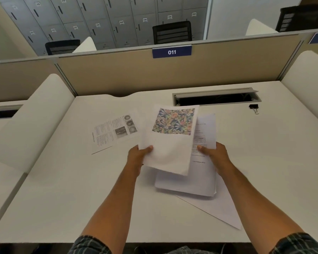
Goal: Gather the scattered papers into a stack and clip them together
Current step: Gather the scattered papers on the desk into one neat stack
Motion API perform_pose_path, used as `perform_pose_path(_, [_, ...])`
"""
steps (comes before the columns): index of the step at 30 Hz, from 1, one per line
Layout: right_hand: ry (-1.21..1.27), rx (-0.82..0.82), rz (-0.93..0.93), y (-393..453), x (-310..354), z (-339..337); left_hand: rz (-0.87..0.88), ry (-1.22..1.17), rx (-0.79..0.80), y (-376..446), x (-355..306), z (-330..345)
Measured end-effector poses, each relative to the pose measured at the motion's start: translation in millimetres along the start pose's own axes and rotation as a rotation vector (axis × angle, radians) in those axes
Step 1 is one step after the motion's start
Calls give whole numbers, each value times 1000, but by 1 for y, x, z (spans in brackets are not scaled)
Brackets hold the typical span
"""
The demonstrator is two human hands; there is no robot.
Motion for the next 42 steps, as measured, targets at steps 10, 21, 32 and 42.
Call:
perform_pose_path(10, [103, -91, 66, -2, 8, -7, 82, 265, 103, 3, -26, 25])
perform_pose_path(21, [7, 161, -56, -20, 34, 20, 384, 283, 144, -4, -71, 44])
perform_pose_path(32, [400, 320, -43, -32, 55, 46, 95, 8, 258, -21, -36, 50])
perform_pose_path(42, [72, 325, -370, -42, 89, 53, 233, 33, 411, -45, -67, 48])
Point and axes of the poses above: each hand's wrist, its own y-axis towards the middle knuckle, its own z-axis out of the palm, x = y × z, the point moved 9 cm from there along y, towards the middle knuckle, and after that the axes turned 1 degree about y, right-handed, at the moved point
